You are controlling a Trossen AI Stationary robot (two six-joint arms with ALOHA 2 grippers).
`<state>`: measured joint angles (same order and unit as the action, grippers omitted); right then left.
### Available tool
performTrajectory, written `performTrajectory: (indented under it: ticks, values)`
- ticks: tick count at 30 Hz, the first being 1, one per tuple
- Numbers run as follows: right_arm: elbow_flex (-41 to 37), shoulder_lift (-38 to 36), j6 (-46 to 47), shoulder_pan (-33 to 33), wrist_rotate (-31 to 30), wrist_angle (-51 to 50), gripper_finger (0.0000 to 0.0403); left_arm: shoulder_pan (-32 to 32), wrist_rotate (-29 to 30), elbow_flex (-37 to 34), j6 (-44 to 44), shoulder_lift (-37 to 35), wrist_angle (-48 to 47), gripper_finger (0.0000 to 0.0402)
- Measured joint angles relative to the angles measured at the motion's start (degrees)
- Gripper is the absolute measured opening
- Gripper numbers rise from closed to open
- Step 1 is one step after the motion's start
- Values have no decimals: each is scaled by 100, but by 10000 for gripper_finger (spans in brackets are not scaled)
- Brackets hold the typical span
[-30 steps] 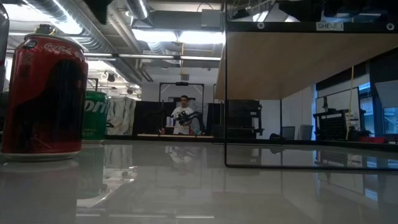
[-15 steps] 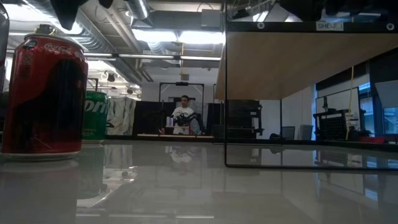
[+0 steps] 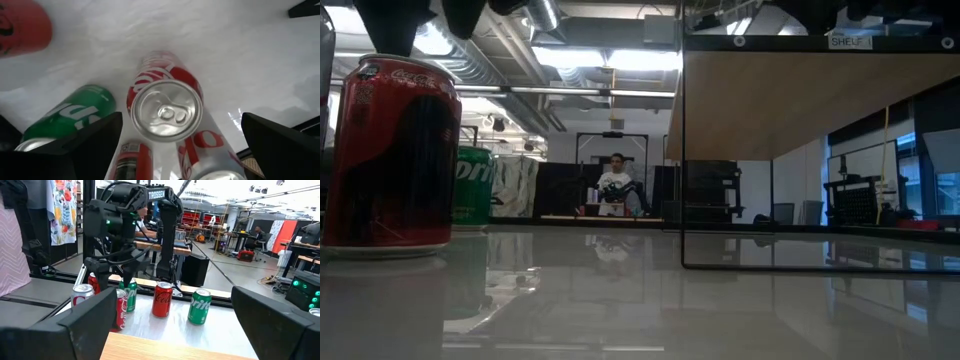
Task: Place canned beverage on shelf
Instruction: Put the red white soda can on the shelf aligned with the other red white soda can
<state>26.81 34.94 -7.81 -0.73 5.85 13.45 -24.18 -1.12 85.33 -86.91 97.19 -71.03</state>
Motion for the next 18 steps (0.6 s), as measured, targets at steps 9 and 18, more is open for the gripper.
performTrajectory:
  ticks: [9, 18]
  values:
    - [0, 0, 0, 0, 2, 0, 386, 0, -212, -477, -100, 0, 450, 396]
    - [0, 2, 0, 1, 2, 0, 386, -2, -241, -904, -109, 0, 833, 396]
